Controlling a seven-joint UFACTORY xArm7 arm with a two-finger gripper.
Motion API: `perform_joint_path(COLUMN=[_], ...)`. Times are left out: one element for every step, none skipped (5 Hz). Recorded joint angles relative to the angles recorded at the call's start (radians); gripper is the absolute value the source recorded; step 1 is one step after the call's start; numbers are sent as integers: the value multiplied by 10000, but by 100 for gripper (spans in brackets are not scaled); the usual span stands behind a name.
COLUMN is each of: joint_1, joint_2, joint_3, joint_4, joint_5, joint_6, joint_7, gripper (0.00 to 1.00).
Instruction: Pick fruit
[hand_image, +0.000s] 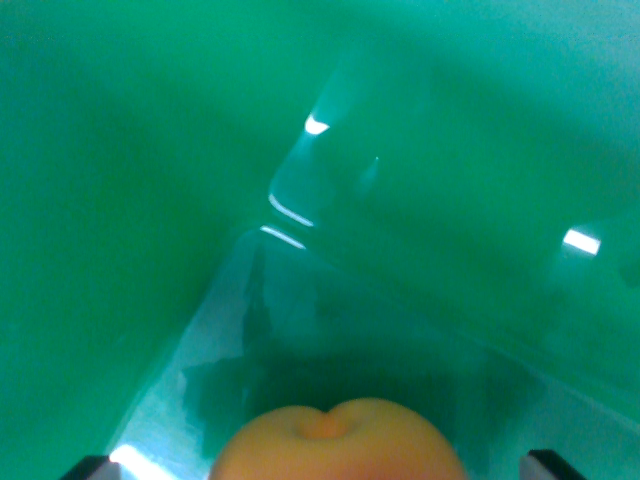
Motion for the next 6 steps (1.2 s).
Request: perform_joint_path(joint_1=[20, 20, 31, 31, 33, 33], joint_2=[50, 50, 78, 78, 84, 84], joint_3=[24, 24, 37, 37, 40, 40], joint_4=[-91, -91, -143, -143, -154, -154], joint_5=[23, 23, 36, 36, 38, 38], joint_6=[-144, -144, -226, -226, -243, -243], joint_7=[-60, -60, -94, -94, -101, -101], gripper=[0, 0, 0, 0, 0, 0])
